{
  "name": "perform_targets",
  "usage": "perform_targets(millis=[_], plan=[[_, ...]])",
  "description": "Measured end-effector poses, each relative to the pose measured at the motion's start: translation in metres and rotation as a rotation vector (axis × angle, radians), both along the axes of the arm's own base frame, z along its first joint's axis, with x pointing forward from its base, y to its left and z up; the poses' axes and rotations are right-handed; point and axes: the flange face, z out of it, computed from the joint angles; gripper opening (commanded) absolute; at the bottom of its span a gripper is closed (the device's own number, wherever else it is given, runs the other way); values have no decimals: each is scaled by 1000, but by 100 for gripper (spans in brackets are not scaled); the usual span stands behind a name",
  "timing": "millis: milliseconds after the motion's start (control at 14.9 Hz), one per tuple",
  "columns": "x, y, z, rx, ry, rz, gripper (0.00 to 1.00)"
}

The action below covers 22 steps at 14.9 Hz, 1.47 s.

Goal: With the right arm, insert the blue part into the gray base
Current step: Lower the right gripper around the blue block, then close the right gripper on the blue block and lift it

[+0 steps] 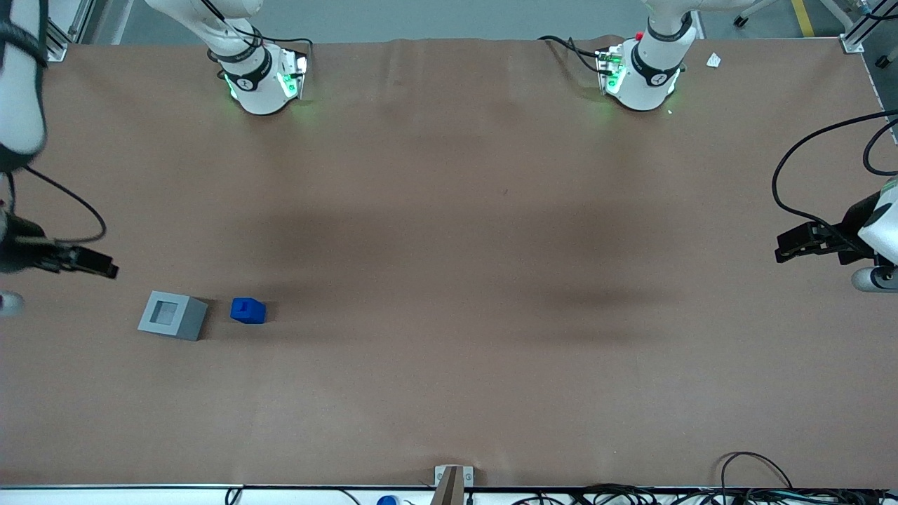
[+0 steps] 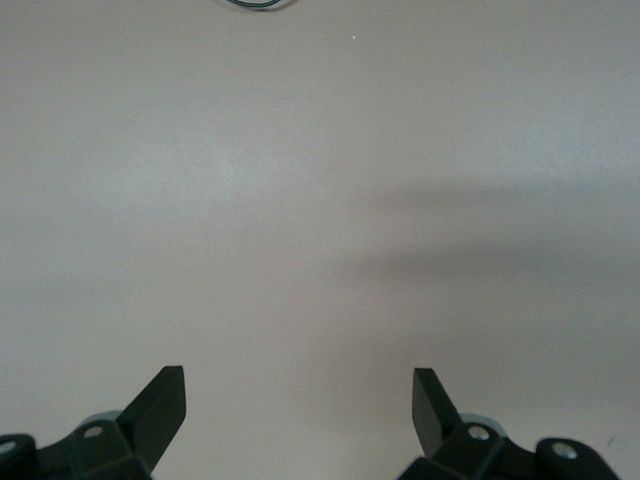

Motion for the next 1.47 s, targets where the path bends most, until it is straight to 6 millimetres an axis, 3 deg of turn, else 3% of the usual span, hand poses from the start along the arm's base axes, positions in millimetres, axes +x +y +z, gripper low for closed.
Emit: perform_targets(millis=[201, 536, 804, 1006, 1274, 1475], plan=[[23, -2, -58, 3, -7, 0, 100], [43, 17, -127, 9, -2, -8, 100], [47, 52, -184, 10, 63, -1, 100], [41, 71, -211, 8, 132, 13, 100], [22, 72, -248, 6, 231, 16, 100], [16, 82, -261, 20, 256, 21, 100]])
